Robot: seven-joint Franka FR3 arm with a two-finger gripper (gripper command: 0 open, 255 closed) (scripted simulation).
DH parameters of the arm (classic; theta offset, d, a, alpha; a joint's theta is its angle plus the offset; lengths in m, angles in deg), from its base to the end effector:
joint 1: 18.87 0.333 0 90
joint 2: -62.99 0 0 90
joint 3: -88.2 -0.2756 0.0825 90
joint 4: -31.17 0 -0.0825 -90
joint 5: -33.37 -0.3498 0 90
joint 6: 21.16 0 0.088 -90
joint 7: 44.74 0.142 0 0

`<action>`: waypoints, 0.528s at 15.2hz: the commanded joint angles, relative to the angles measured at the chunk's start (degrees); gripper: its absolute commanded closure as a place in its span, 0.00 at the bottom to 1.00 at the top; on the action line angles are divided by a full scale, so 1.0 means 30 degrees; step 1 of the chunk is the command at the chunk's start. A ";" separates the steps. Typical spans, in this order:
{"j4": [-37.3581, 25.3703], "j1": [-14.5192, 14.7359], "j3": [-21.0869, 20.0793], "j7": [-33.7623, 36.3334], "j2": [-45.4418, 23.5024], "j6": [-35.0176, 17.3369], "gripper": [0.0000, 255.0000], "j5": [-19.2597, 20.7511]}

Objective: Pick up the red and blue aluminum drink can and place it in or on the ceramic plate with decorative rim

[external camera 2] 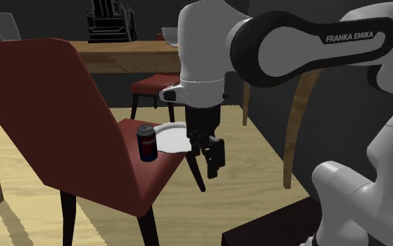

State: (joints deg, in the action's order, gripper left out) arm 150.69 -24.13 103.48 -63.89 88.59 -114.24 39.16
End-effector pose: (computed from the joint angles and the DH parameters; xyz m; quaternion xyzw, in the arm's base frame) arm 0.3649 -0.1644 0.5247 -0.9999 -0.0047 0.0111 0.0109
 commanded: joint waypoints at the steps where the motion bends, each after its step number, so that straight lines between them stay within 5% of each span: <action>1: -0.1015 -0.0146 0.0596 -0.0741 -0.0918 0.0008 0.00 0.0086; 8: -0.5716 -0.0686 0.2765 -0.3588 -0.5176 0.0260 0.00 -0.0575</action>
State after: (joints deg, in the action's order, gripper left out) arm 135.78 -25.98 110.93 -73.46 75.11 -113.65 37.94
